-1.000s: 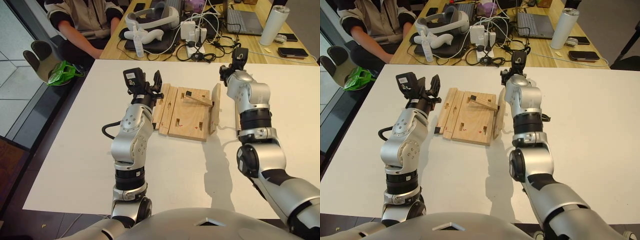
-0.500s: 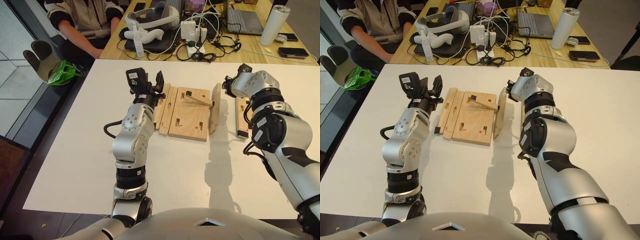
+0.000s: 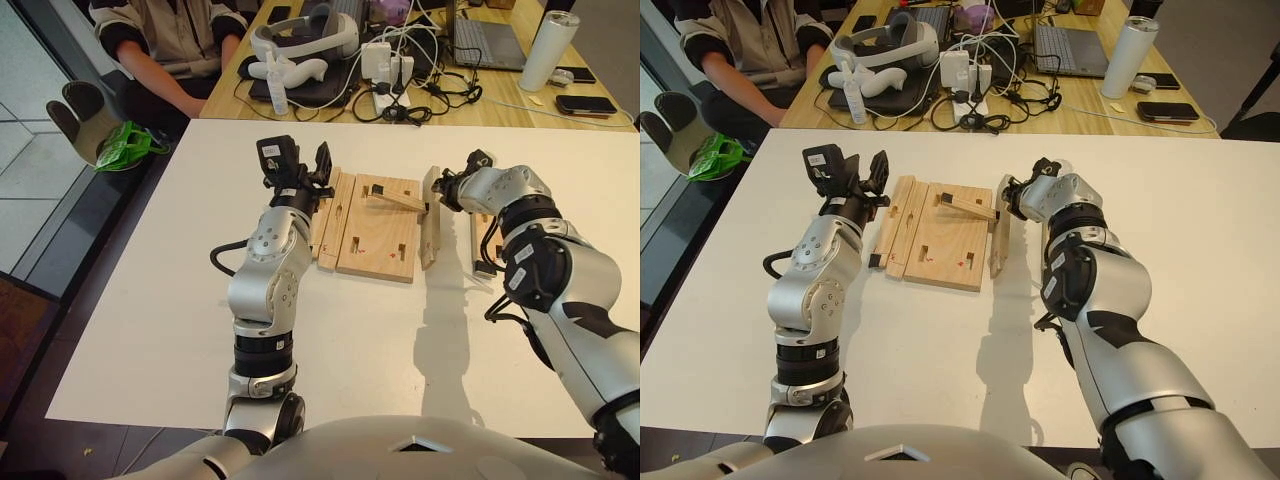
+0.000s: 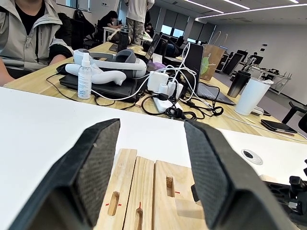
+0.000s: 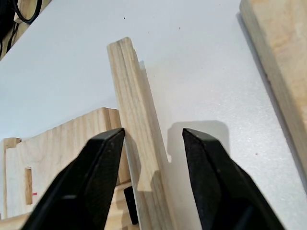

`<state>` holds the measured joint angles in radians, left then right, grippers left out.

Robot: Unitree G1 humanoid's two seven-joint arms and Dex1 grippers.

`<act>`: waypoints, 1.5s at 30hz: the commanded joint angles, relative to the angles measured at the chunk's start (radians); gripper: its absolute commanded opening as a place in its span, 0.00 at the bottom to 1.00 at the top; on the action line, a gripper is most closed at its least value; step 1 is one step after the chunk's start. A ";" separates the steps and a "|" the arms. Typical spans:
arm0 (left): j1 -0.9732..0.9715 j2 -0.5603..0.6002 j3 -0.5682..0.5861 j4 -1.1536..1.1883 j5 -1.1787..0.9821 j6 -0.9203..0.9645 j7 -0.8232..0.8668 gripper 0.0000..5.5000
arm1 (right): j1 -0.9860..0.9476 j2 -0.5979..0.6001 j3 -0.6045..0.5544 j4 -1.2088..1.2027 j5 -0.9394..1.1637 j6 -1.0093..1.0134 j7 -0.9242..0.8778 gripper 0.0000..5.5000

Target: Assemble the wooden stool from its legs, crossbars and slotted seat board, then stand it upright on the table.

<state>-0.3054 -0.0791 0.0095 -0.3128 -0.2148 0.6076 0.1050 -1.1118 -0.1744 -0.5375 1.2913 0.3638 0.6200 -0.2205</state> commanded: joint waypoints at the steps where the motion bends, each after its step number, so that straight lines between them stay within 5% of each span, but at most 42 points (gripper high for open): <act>1: -0.014 -0.004 -0.001 0.003 0.008 0.005 0.001 0.45 | 0.043 0.012 0.005 0.017 0.003 0.025 0.023 0.30; 13: -0.023 -0.003 0.002 0.011 0.010 0.000 -0.001 0.45 | 0.023 0.027 0.014 -0.006 0.014 0.065 0.038 0.01; 18: -0.023 -0.003 0.007 0.006 0.012 -0.001 0.000 0.45 | -0.003 0.053 0.062 -0.128 0.004 0.189 0.000 0.01; 25: -0.022 -0.006 0.009 0.010 0.015 -0.009 0.002 0.45 | 0.206 0.170 0.125 -0.712 0.019 0.556 -0.114 0.01; 30: -0.023 -0.007 0.007 0.013 0.016 -0.013 -0.001 0.45 | 0.277 0.205 0.266 -0.881 -0.003 0.586 -0.019 0.01; 38: -0.021 -0.015 0.002 0.013 0.017 -0.015 0.003 0.45 | 0.267 0.223 0.501 -0.800 -0.070 0.521 0.179 0.01; 41: -0.018 -0.011 0.009 0.011 0.015 -0.015 0.004 0.45 | 0.211 0.185 0.453 -0.696 -0.109 0.335 0.160 0.01; 45: -0.018 -0.019 0.003 0.014 0.018 -0.019 0.009 0.45 | 0.072 0.105 0.344 -0.397 -0.132 0.097 0.085 0.14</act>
<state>-0.3207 -0.0853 0.0169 -0.3010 -0.2047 0.5950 0.1076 -0.9764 -0.0449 -0.1597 0.7833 0.2439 0.7931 -0.1055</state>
